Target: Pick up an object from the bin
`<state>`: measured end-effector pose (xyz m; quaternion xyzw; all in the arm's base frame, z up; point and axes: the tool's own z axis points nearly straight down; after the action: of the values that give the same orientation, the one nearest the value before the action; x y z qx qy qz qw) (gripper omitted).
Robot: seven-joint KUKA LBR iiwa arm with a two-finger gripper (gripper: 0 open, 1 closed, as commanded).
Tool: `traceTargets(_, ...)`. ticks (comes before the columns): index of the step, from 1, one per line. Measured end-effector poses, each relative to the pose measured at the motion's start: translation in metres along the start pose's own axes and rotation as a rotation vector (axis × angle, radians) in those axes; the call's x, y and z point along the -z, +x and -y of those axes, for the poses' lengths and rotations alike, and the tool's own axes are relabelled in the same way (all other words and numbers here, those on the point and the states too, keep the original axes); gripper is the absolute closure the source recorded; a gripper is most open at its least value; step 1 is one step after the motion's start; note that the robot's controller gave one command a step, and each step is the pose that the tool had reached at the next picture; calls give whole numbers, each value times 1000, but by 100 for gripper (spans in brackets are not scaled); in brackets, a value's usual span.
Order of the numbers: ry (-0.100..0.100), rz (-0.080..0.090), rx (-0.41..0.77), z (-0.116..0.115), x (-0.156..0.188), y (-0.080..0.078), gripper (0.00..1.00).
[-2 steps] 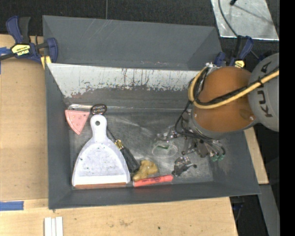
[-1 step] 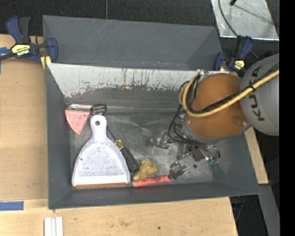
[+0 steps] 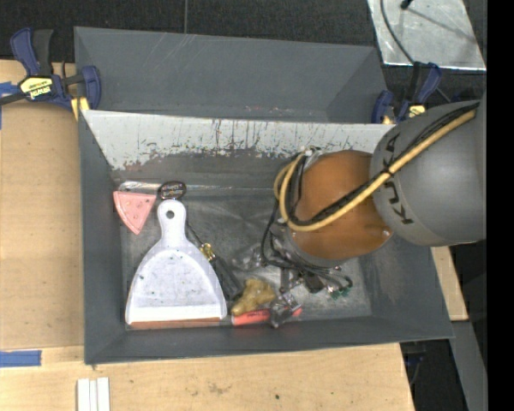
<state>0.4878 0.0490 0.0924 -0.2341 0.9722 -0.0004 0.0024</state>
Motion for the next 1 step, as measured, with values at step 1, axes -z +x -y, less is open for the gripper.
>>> traceTargets(1,0,12,75,10,-17,3,100)
